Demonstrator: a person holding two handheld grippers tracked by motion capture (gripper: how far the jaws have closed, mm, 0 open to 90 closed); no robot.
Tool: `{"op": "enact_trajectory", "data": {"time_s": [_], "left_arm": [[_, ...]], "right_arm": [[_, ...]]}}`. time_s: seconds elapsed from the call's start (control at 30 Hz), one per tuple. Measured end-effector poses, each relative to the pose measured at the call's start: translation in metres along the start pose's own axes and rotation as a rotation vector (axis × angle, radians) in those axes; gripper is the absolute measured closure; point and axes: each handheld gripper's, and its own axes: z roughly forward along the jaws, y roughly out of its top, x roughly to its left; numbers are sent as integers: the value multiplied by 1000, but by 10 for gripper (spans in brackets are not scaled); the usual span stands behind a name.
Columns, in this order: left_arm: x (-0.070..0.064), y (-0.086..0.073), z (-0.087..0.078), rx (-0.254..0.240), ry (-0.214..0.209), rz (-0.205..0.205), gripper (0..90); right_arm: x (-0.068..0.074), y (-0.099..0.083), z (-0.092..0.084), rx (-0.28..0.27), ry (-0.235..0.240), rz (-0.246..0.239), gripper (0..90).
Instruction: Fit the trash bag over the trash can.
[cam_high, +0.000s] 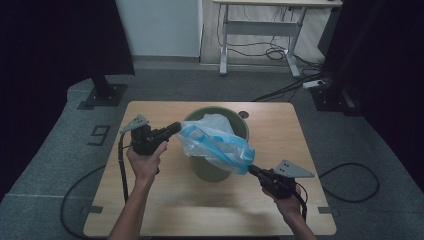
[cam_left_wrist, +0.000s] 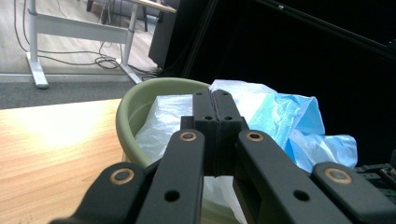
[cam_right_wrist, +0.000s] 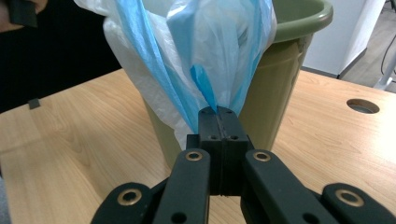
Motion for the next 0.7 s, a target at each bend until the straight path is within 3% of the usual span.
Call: {"op": "enact_trajectory", "data": {"time_s": [0.37, 0.5, 0.7], "left_arm": [[7, -21, -20, 18, -43, -8, 899], [15, -30, -23, 35, -45, -30, 899], [25, -39, -18, 64, -30, -53, 899]], "right_arm": [[8, -5, -9, -11, 55, -17, 888], [13, -12, -7, 8, 86, -28, 888], [12, -20, 3, 53, 93, -15, 888]]}}
